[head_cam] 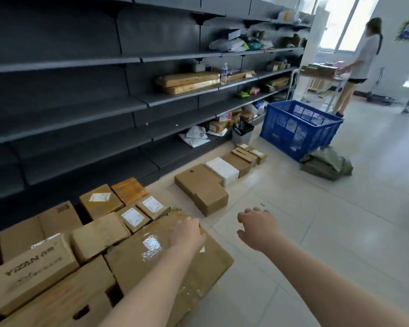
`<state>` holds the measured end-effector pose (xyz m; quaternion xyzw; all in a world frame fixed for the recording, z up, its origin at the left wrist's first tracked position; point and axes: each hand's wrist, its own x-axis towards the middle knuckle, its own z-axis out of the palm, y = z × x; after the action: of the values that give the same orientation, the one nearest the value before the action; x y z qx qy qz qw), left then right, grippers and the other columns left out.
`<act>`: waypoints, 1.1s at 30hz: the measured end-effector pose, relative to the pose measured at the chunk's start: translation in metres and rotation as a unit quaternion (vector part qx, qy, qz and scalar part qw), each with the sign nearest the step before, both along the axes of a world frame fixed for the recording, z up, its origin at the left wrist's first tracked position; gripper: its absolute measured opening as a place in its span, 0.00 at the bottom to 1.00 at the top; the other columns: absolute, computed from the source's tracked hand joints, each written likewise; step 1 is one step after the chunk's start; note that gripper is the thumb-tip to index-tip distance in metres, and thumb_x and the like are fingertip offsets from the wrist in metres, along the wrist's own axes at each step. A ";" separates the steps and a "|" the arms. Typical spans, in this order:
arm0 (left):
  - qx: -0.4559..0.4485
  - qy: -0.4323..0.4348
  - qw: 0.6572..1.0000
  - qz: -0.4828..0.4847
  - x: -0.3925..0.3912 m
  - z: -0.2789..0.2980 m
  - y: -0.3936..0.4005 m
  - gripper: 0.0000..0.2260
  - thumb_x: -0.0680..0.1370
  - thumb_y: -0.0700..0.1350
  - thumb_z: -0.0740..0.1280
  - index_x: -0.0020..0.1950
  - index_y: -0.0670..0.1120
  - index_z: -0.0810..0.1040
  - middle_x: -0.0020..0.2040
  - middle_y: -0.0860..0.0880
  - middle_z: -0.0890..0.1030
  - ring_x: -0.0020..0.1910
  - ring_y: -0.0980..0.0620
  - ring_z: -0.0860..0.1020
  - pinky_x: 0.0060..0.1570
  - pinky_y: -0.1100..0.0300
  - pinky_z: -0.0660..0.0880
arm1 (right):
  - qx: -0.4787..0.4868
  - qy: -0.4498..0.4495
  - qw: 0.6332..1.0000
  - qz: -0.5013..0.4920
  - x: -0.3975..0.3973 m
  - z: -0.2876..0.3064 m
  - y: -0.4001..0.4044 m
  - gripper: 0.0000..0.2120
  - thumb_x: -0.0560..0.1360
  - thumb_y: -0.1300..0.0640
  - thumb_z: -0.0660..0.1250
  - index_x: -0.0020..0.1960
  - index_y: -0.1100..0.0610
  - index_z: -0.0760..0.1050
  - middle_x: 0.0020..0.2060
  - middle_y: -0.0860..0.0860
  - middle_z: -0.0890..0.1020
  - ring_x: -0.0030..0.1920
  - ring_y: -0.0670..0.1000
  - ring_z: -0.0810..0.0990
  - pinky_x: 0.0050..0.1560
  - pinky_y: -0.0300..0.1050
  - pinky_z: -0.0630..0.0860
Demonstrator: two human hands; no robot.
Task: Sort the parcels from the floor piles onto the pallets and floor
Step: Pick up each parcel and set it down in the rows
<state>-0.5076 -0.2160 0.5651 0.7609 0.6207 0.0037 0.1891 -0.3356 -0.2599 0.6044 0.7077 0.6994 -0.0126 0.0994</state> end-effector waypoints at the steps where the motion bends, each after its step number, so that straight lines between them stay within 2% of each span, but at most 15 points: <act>1: 0.000 -0.002 1.000 0.000 0.019 -0.001 0.002 0.14 0.78 0.51 0.61 0.61 0.49 0.75 0.61 0.49 0.75 0.61 0.48 0.73 0.56 0.55 0.71 | -0.003 0.001 1.000 0.004 0.018 -0.002 0.003 0.16 0.79 0.50 0.58 0.63 0.54 0.71 0.60 0.51 0.75 0.62 0.54 0.72 0.60 0.48 0.66; 8: -0.023 0.017 0.999 0.019 0.108 -0.010 0.050 0.14 0.78 0.49 0.61 0.62 0.49 0.75 0.62 0.50 0.75 0.62 0.48 0.72 0.54 0.57 0.69 | -0.028 0.020 0.999 0.008 0.112 -0.021 0.056 0.15 0.78 0.50 0.59 0.63 0.54 0.71 0.60 0.51 0.75 0.61 0.53 0.72 0.58 0.47 0.66; 14: -0.056 0.014 0.997 0.050 0.166 -0.026 0.139 0.14 0.78 0.49 0.60 0.62 0.49 0.74 0.62 0.48 0.76 0.61 0.46 0.74 0.57 0.56 0.73 | -0.054 0.027 0.998 0.014 0.168 -0.036 0.152 0.15 0.78 0.51 0.59 0.63 0.55 0.71 0.60 0.52 0.75 0.62 0.54 0.71 0.63 0.49 0.65; 17: -0.077 0.017 0.995 0.056 0.190 -0.034 0.188 0.15 0.77 0.49 0.60 0.63 0.50 0.74 0.62 0.49 0.76 0.61 0.46 0.74 0.58 0.56 0.72 | -0.075 0.037 0.996 0.005 0.192 -0.038 0.202 0.16 0.78 0.51 0.60 0.63 0.55 0.70 0.60 0.52 0.75 0.62 0.55 0.71 0.61 0.49 0.66; 26: -0.103 0.029 0.990 0.086 0.253 -0.055 0.321 0.10 0.76 0.48 0.60 0.55 0.50 0.75 0.55 0.49 0.78 0.54 0.47 0.76 0.45 0.58 0.67 | -0.104 0.081 0.991 -0.014 0.269 -0.054 0.346 0.19 0.78 0.48 0.60 0.65 0.55 0.69 0.61 0.51 0.75 0.64 0.54 0.71 0.61 0.48 0.67; 29: -0.116 0.027 0.985 0.123 0.275 -0.069 0.361 0.11 0.76 0.48 0.59 0.56 0.50 0.75 0.56 0.49 0.77 0.55 0.48 0.75 0.46 0.59 0.68 | -0.118 0.096 0.988 0.005 0.291 -0.068 0.399 0.19 0.78 0.47 0.61 0.66 0.54 0.69 0.61 0.50 0.75 0.64 0.54 0.71 0.60 0.47 0.68; 33: -0.131 0.018 0.975 0.180 0.308 -0.089 0.409 0.13 0.77 0.49 0.61 0.61 0.50 0.74 0.61 0.49 0.75 0.60 0.48 0.74 0.53 0.58 0.69 | -0.138 0.128 0.982 0.029 0.324 -0.089 0.469 0.18 0.77 0.48 0.61 0.64 0.54 0.70 0.60 0.51 0.75 0.61 0.54 0.73 0.57 0.47 0.73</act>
<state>-0.1992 0.1927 0.4761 0.6051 0.7460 -0.0570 0.2721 -0.0114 0.2095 0.5158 0.6588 0.7184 -0.1965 0.1057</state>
